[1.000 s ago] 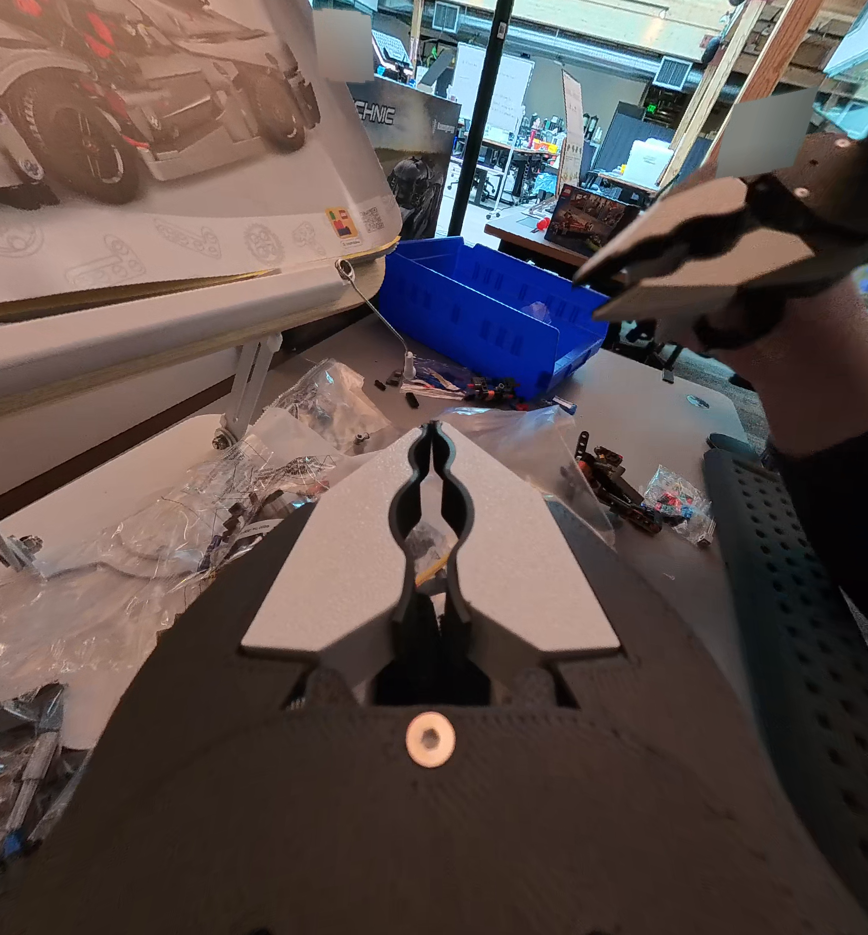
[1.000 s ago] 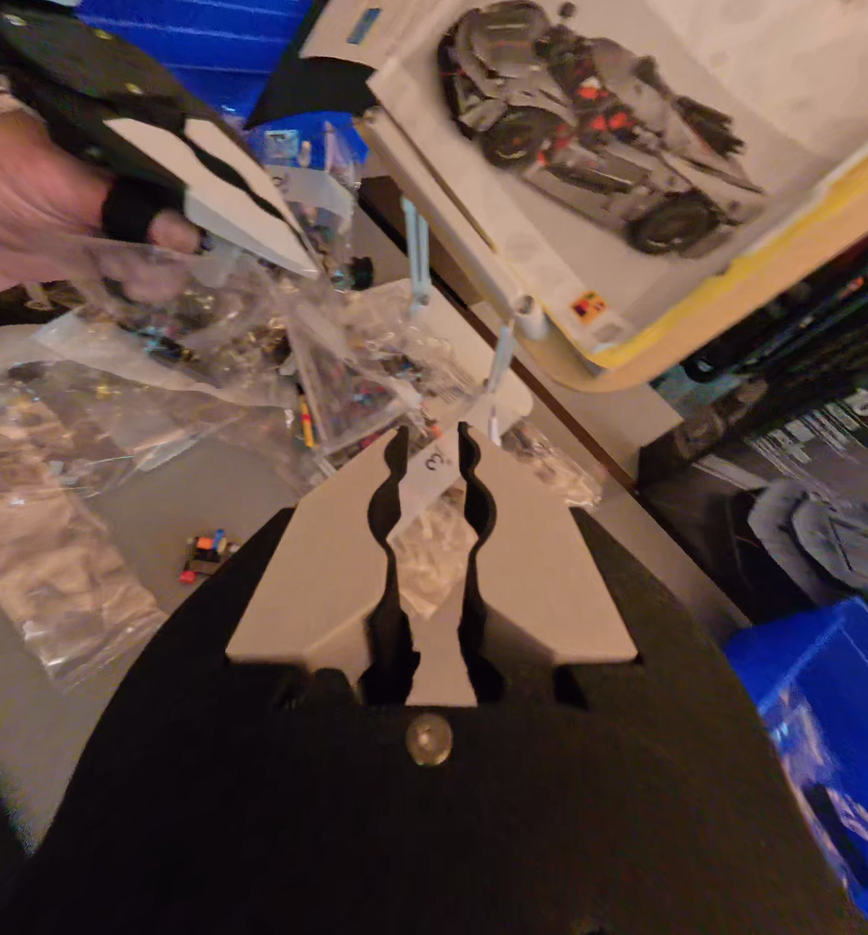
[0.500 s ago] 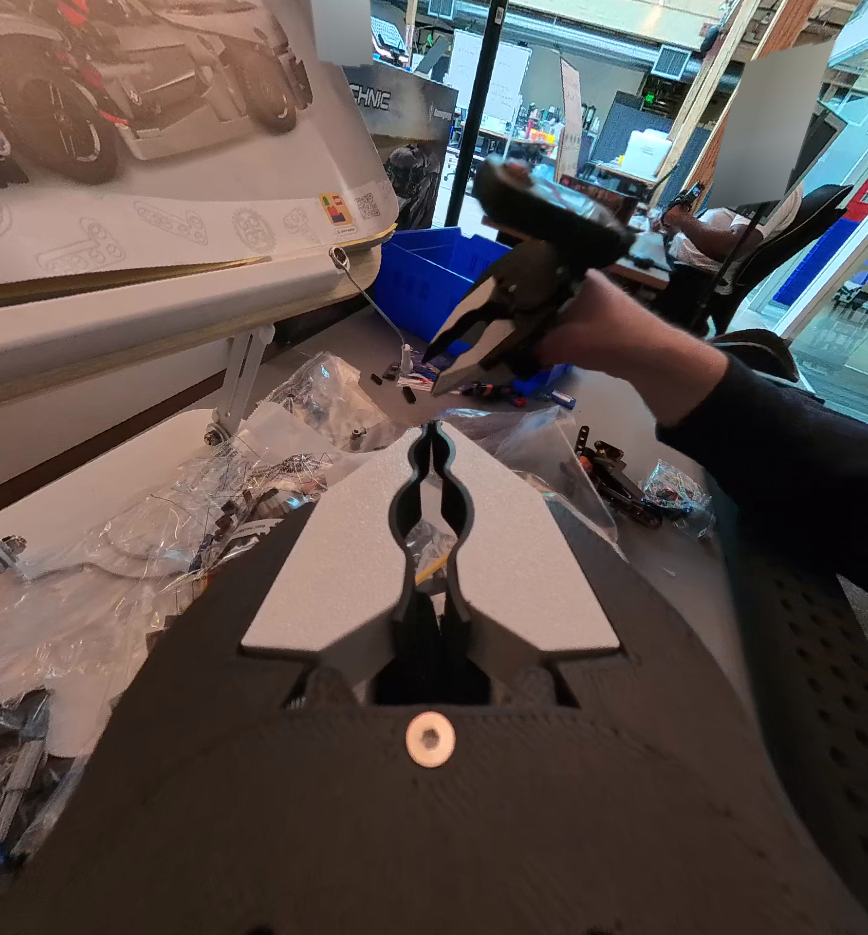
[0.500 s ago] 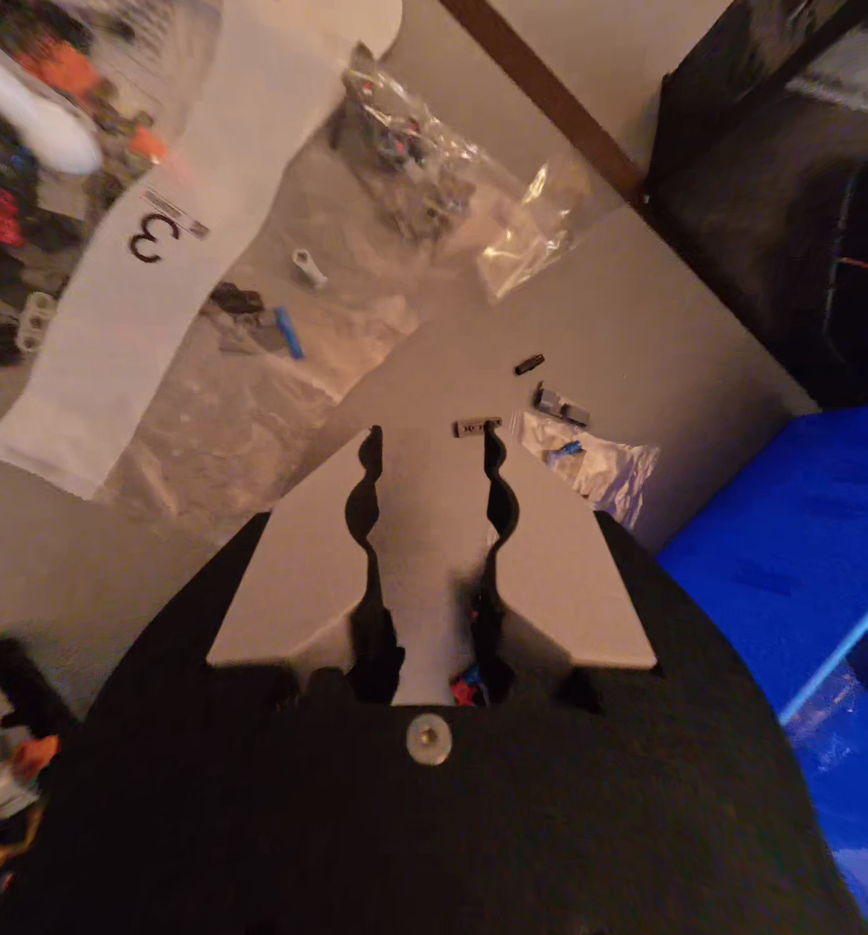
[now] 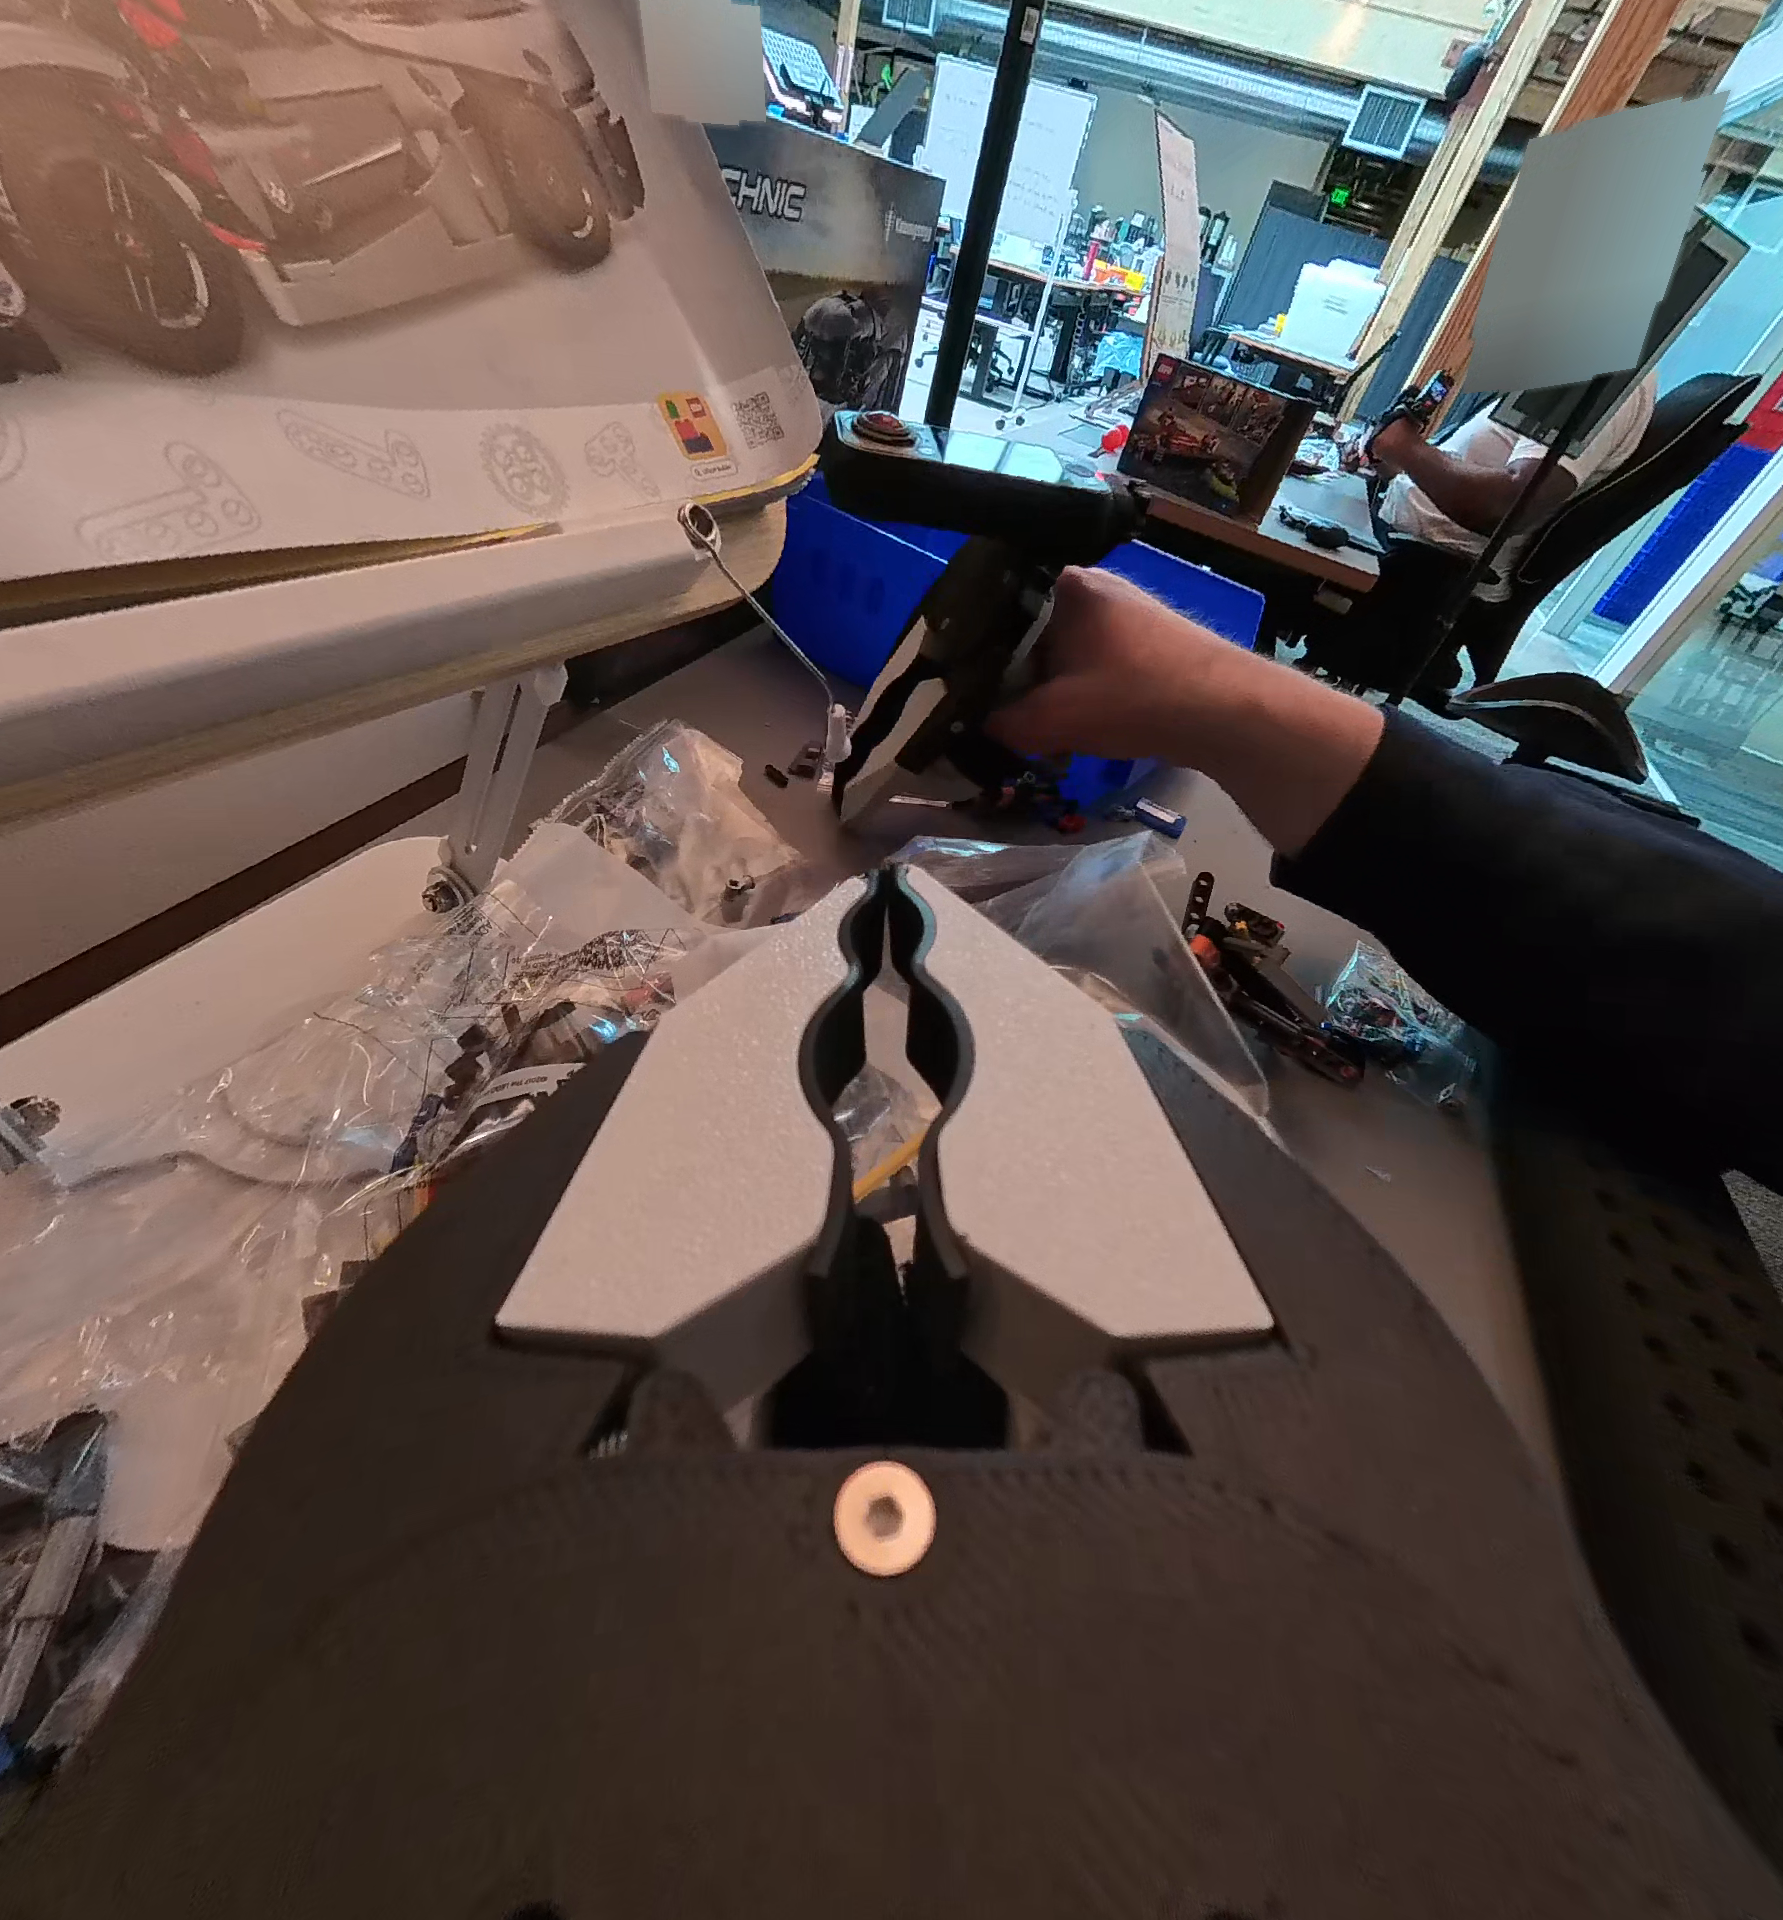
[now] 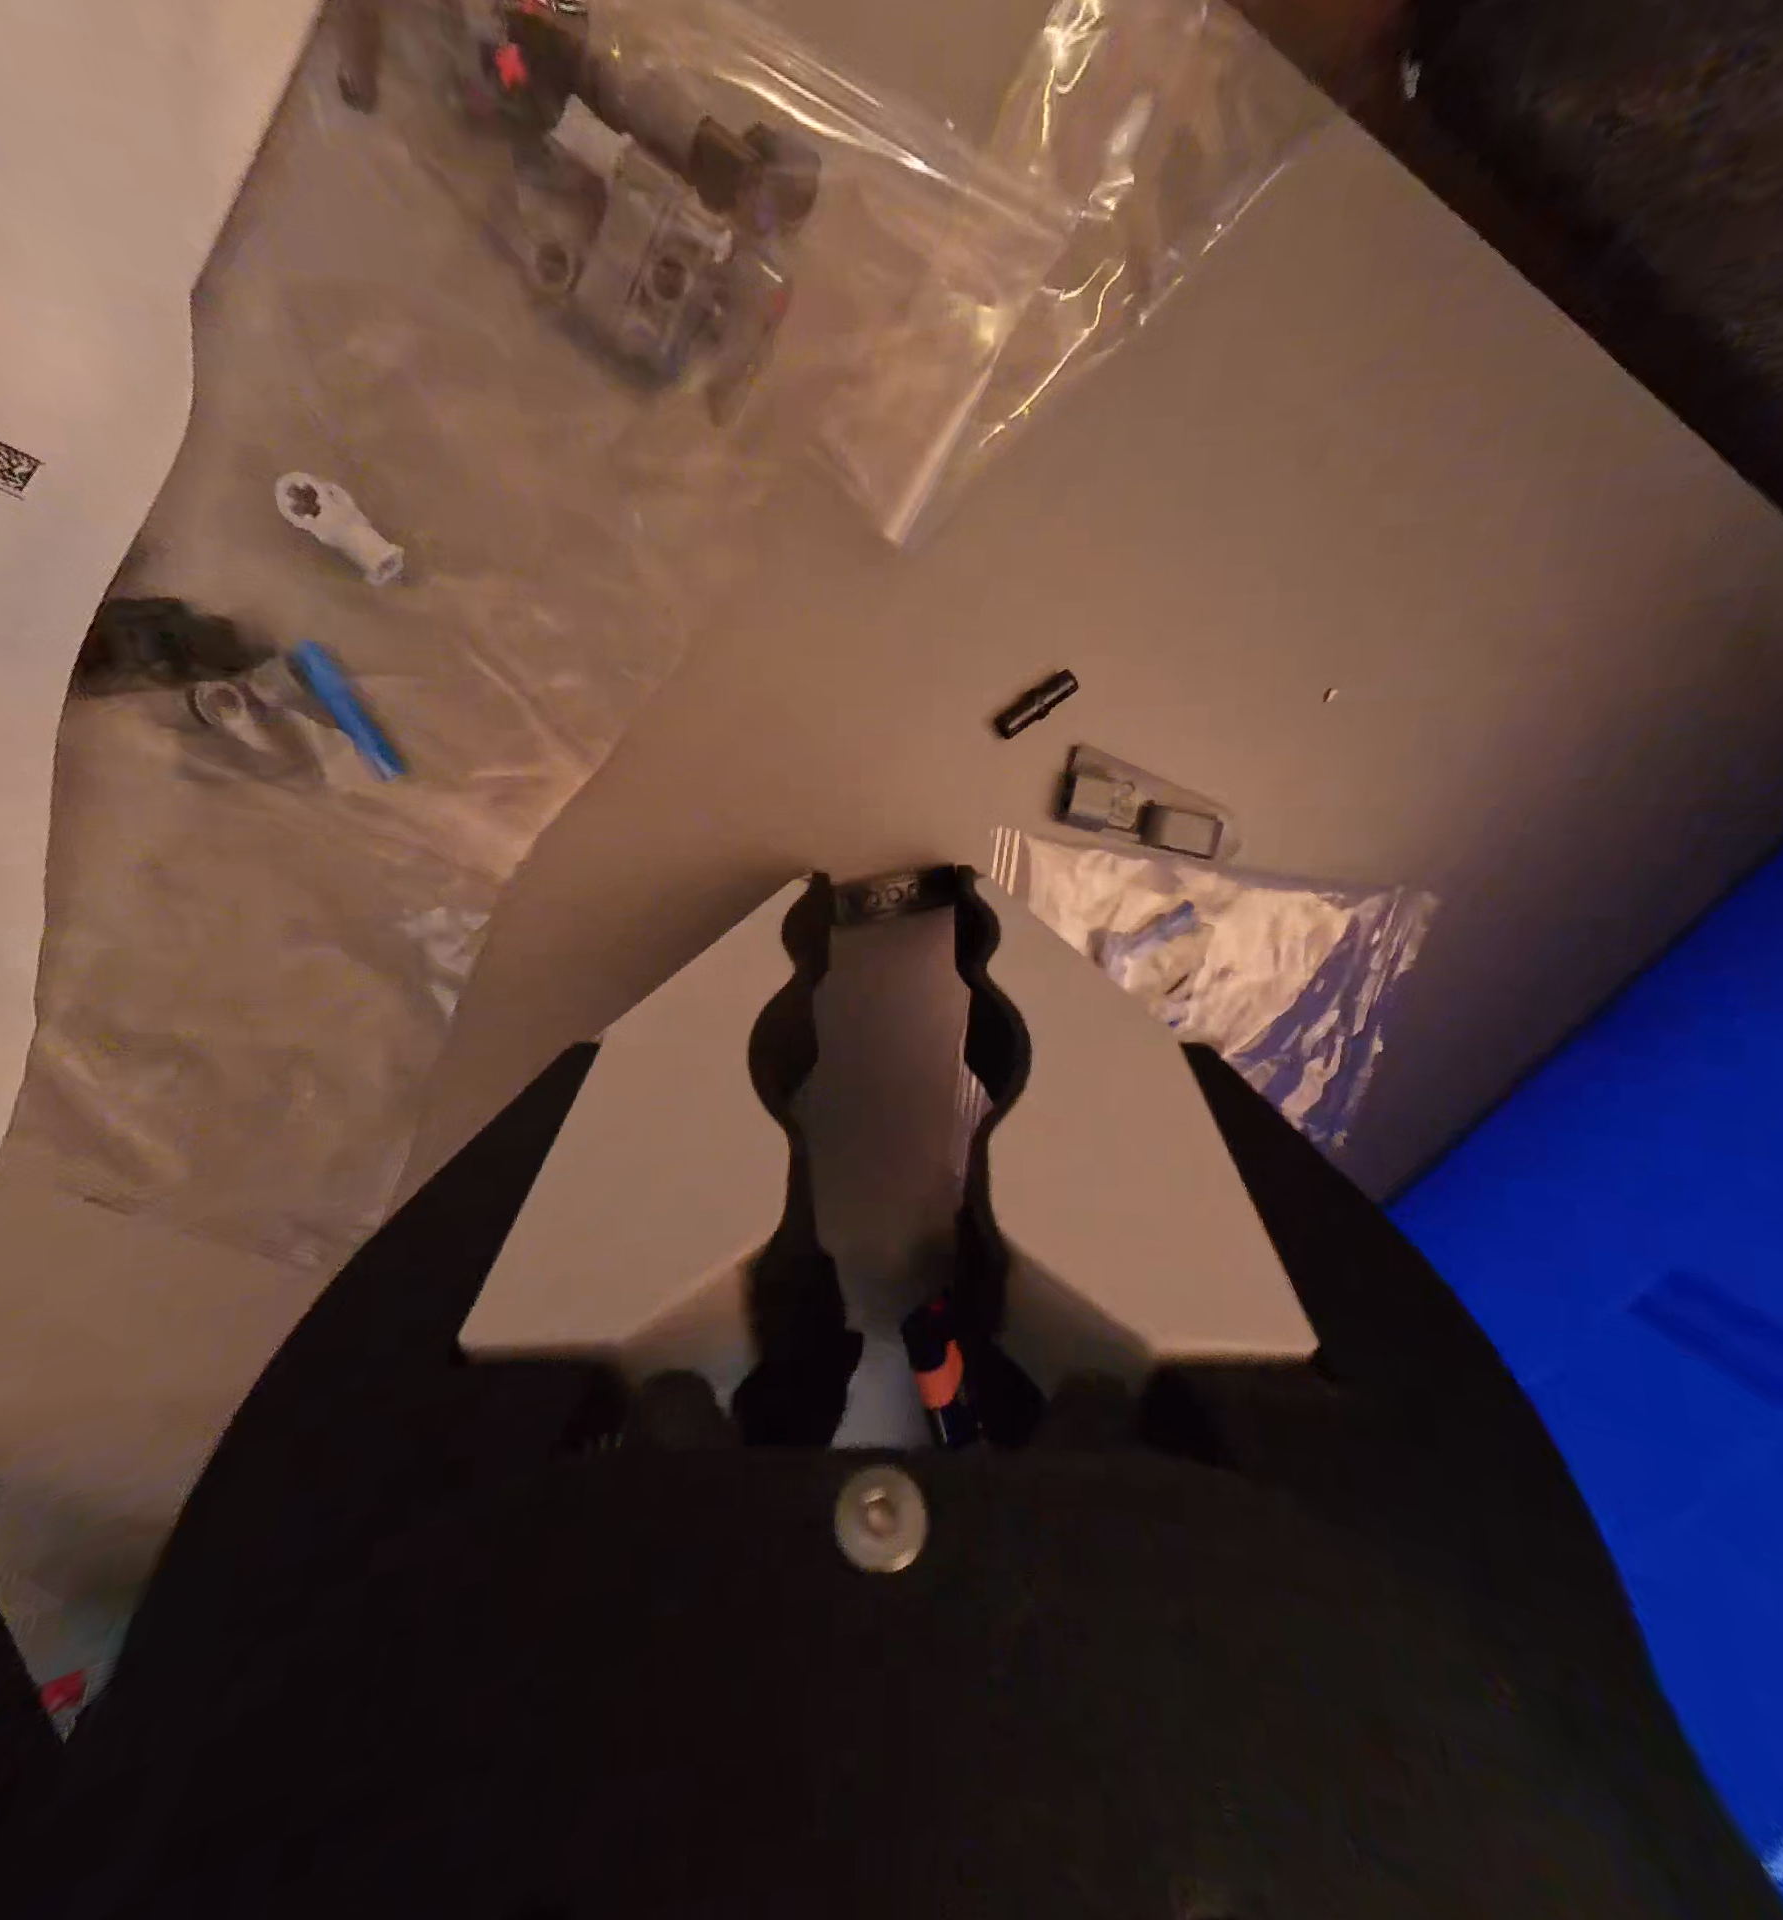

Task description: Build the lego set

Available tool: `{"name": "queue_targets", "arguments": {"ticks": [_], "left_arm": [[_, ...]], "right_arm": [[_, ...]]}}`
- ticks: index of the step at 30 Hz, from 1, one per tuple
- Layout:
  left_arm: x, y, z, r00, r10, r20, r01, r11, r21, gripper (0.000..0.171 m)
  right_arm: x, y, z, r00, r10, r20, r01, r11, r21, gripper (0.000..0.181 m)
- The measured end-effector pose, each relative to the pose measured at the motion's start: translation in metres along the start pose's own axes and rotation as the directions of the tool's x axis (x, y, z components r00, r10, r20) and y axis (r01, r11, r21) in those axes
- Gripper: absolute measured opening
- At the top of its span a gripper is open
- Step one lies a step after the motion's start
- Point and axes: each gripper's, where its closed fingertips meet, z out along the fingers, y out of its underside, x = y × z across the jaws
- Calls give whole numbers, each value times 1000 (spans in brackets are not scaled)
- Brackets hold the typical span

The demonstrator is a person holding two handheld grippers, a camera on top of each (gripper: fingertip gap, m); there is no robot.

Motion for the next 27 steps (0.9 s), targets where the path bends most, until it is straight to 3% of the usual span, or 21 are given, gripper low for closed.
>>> {"name": "queue_targets", "arguments": {"ticks": [7, 12, 16, 20, 24, 27], "left_arm": [[0, 0, 0, 1000, 2, 2, -2, 1000, -1, 0], [0, 0, 0, 1000, 0, 1, 0, 1000, 1, 0], [0, -1, 1, 1000, -8, 0, 8, 1000, 10, 0], [2, -3, 2, 1000, -14, -4, 14, 1000, 24, 0], [6, -5, 4, 1000, -6, -9, 7, 1000, 27, 0], [10, -8, 5, 1000, -8, -18, 8, 999, 39, 0]], "right_arm": [[-1, 2, -3, 999, -4, 33, 3, 1000, 20, 21], [-21, -13, -43, 989, -48, 139, 28, 989, 143, 21], [-78, -29, -115, 916, -238, 324, 138, 943, 304, 20], [-163, -34, -187, 753, -530, 391, 319, 812, 488, 21], [-229, -25, -193, 625, -685, 374, 493, 718, 491, 21], [-243, -33, -173, 646, -686, 335, 533, 719, 446, 20]]}}
